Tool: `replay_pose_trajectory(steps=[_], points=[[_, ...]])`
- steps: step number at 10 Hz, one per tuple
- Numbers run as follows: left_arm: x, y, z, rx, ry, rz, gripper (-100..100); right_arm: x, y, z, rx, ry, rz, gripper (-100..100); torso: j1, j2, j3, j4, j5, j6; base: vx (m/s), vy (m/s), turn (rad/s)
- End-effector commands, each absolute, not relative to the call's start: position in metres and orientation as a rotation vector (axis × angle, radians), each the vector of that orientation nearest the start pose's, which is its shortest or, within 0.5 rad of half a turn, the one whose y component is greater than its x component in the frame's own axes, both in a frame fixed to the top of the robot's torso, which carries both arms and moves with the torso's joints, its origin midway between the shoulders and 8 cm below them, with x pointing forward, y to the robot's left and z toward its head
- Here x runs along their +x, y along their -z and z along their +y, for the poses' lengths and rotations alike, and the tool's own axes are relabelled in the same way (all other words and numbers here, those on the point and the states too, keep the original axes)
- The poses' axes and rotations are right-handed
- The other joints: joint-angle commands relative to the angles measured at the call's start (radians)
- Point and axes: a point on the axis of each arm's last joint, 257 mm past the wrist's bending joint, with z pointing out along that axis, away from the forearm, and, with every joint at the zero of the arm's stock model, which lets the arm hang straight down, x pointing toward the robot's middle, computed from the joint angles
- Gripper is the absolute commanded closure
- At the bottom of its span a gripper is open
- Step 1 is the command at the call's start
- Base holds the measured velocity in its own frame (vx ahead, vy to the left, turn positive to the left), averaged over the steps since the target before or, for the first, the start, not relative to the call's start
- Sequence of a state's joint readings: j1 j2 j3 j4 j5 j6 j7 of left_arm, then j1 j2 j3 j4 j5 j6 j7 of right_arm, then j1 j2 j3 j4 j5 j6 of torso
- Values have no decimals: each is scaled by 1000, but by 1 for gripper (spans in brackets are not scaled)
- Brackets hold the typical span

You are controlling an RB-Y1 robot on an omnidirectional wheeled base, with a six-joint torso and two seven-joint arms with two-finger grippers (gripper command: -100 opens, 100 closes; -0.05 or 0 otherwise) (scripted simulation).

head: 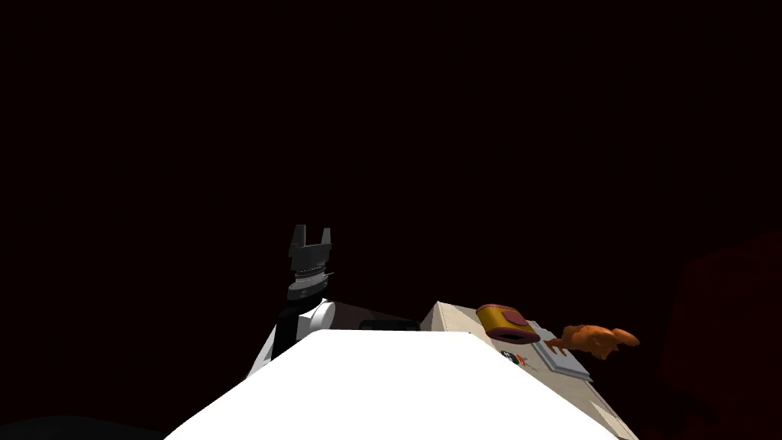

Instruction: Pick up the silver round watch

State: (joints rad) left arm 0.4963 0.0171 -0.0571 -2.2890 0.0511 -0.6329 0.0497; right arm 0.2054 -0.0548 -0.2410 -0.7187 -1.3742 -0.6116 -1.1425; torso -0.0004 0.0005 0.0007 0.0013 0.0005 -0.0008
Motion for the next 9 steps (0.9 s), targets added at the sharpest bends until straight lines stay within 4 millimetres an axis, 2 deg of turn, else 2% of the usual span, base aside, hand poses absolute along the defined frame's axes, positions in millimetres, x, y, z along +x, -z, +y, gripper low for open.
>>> replay_pose_trajectory(steps=[1, 3, 4, 5, 9], points=[[320, -52, 262, -586, 1470, 479, 0, 150, 578, -491, -2499, 1484, 2073, 100, 0, 0, 0, 0, 0, 0, 3, 0, 29], [320, -52, 262, -586, 1470, 479, 0, 152, 578, -490, -2501, 1485, 2066, 100, -1, 1, 0, 0, 0, 2, 0, 0, 0], [320, -52, 262, -586, 1470, 479, 0, 152, 578, -490, -2500, 1485, 2067, 0, -1, 1, 0, 0, -1, 2, 0, 0, 0], [320, -52, 262, -586, 1470, 479, 0, 153, 577, -487, -2499, 1487, 2061, 100, -2, 1, 0, 0, -1, 2, 10, 1, -124], [319, -52, 262, -586, 1470, 479, 0, 184, 567, -454, -2569, 1500, 1866, 100, 0, -2, -1, -1, -1, 2, 42, 13, -311]])
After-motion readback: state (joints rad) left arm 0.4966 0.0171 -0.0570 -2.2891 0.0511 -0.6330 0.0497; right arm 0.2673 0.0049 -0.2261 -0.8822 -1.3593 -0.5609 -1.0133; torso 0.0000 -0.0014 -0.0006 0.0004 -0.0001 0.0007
